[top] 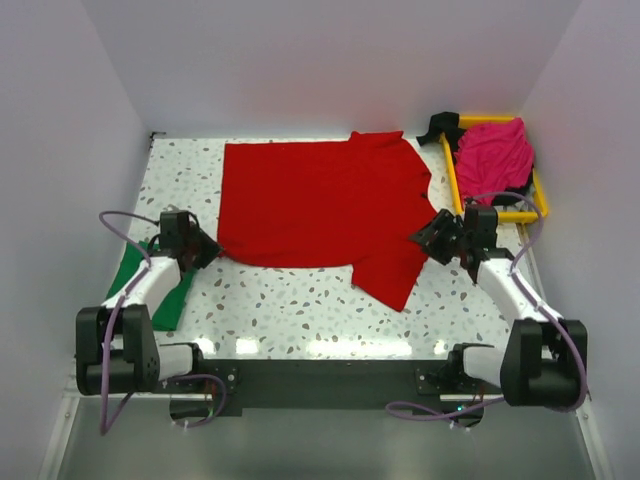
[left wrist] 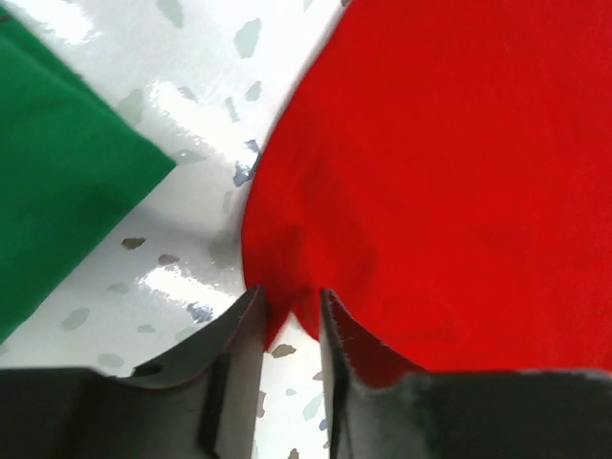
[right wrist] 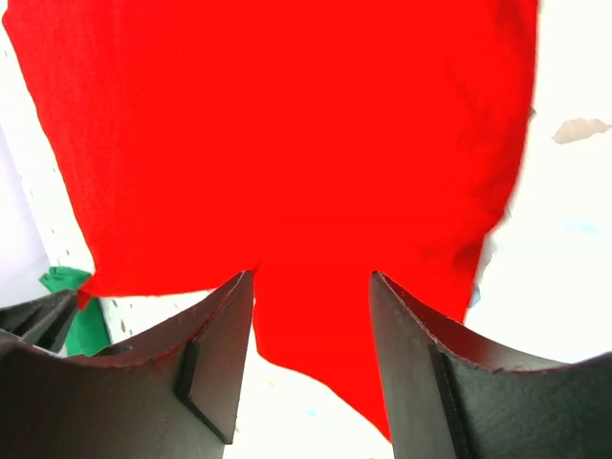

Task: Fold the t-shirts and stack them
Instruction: Flatten the tshirt out, then fold the tshirt

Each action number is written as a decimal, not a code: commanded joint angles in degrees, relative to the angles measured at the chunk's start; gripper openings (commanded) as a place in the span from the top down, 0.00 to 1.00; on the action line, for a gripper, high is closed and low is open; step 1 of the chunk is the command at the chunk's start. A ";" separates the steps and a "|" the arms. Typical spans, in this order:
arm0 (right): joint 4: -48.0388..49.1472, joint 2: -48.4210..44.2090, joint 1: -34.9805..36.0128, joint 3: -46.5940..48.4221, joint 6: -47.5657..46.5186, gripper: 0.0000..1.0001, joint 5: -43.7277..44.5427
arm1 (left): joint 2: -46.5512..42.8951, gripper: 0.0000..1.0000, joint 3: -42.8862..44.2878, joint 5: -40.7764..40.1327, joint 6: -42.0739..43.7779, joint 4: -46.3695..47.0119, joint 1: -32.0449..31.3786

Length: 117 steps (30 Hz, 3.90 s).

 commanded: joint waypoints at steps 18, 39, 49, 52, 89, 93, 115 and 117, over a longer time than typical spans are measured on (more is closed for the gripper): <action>-6.82 -8.10 2.68 -9.32 -4.80 0.44 3.78 | -6.61 0.53 -4.62 -17.76 -6.24 -6.70 -9.08; -7.62 -4.93 2.77 -10.12 -6.82 0.46 5.19 | -2.92 0.56 -4.88 -23.56 -7.21 -4.51 -9.35; -7.00 -3.09 2.77 -9.77 -7.18 0.46 5.71 | -0.11 0.70 -5.67 -22.60 -7.03 -0.73 -9.35; -6.74 -2.56 2.77 -9.59 -7.44 0.47 6.06 | 0.07 0.81 -5.58 -22.33 -6.69 0.41 -9.35; -7.79 -1.76 13.85 -9.77 -4.63 0.98 13.80 | -3.88 1.00 -1.10 -22.86 -6.42 -7.49 -8.30; -9.98 -4.13 13.93 -9.68 -4.72 1.00 12.92 | -4.32 1.00 -1.36 -23.74 -6.60 -8.63 -7.86; -25.98 -18.81 13.93 -9.06 -5.68 1.00 9.23 | -13.20 1.00 -3.65 -25.05 -6.33 -15.49 -1.44; -27.83 -20.13 13.93 -8.97 -6.21 1.00 9.14 | -14.69 1.00 -3.56 -25.32 -6.33 -16.72 -1.35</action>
